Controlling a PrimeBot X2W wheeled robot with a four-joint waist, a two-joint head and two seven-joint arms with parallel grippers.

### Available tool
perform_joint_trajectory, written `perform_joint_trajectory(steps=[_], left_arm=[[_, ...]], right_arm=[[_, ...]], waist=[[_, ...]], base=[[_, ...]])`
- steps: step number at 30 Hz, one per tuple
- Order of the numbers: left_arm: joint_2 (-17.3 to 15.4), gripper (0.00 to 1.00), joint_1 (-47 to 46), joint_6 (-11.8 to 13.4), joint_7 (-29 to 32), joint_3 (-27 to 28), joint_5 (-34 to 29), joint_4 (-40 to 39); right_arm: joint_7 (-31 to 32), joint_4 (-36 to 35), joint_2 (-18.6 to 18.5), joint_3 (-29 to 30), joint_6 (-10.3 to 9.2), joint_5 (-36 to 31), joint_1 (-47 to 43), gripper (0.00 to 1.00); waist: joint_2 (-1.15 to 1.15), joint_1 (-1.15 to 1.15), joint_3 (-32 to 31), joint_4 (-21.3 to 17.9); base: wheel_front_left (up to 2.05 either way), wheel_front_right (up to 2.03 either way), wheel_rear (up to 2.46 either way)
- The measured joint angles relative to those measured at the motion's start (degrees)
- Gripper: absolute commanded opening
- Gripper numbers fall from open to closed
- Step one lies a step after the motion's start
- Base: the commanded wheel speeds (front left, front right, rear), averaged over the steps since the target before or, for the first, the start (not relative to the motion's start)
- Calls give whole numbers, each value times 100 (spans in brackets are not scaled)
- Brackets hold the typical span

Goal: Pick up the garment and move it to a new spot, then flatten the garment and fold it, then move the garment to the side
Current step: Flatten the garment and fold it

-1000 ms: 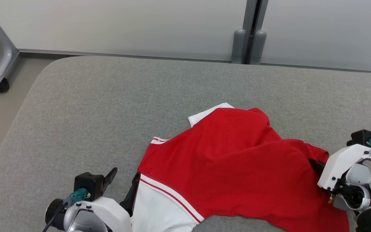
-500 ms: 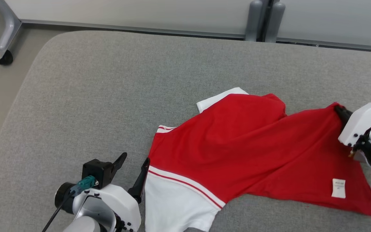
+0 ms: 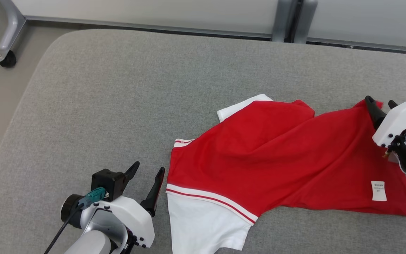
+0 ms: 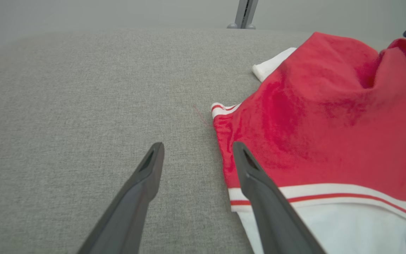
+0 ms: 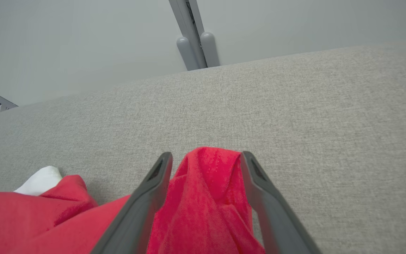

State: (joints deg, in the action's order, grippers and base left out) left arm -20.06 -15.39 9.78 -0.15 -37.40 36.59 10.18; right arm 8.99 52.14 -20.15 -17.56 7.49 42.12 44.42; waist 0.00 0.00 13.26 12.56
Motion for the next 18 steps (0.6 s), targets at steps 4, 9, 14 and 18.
perform_joint_trajectory(steps=[4,9,14,18], left_arm=[[-58,100,104,5,-81,48,40,42],[-169,100,276,113,-325,232,101,-27],[-311,100,477,287,-723,531,148,-126],[-414,100,645,460,-1138,809,134,-288]], right_arm=[[-483,-144,58,-175,0,62,-216,100],[-1213,-753,134,-468,0,148,-620,100],[-1859,-1460,91,-646,0,178,-1115,100],[-2179,-1986,3,-587,0,2,-1547,100]], waist=[[0,0,-249,-147],[0,0,-625,-432],[0,0,-982,-774],[0,0,-1233,-1022]], base=[[0,0,0],[0,0,0],[0,0,0],[0,0,0]])
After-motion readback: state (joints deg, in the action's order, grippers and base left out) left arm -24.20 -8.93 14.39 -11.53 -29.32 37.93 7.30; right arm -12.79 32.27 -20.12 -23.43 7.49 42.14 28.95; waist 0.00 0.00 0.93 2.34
